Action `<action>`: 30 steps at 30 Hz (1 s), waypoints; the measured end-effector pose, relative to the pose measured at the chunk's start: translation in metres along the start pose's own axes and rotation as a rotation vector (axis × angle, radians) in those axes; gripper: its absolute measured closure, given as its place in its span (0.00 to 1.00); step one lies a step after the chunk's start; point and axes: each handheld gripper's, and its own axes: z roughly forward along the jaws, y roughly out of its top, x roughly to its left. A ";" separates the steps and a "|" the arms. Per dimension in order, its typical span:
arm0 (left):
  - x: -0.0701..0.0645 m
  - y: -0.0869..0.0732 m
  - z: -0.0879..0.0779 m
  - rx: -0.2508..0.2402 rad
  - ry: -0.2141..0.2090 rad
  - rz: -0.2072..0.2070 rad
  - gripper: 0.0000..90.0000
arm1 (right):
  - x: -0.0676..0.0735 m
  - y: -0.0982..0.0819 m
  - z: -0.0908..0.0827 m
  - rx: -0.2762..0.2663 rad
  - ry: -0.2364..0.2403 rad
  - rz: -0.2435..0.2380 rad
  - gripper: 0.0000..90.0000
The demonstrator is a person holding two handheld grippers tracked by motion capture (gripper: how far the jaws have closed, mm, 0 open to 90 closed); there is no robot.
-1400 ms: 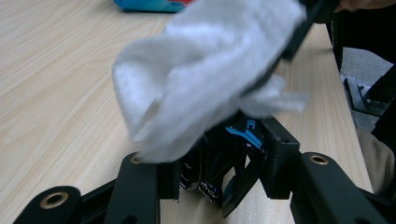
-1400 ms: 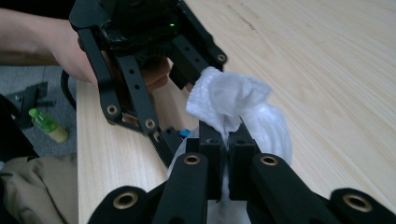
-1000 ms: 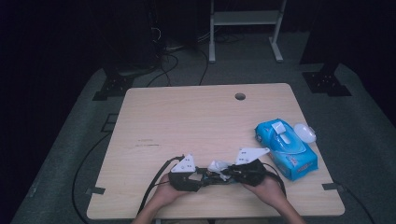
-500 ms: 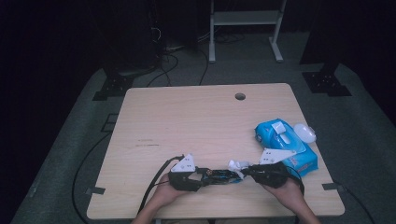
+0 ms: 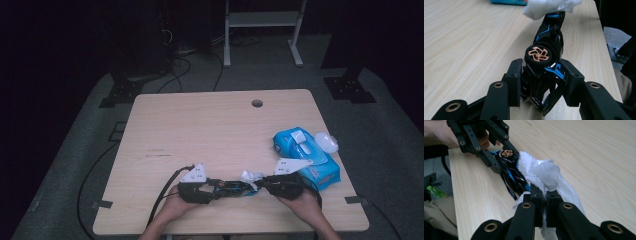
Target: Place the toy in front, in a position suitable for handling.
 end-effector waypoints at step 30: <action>-0.002 0.007 0.003 0.022 0.004 -0.030 0.61 | 0.000 -0.005 0.000 -0.015 0.018 0.002 0.97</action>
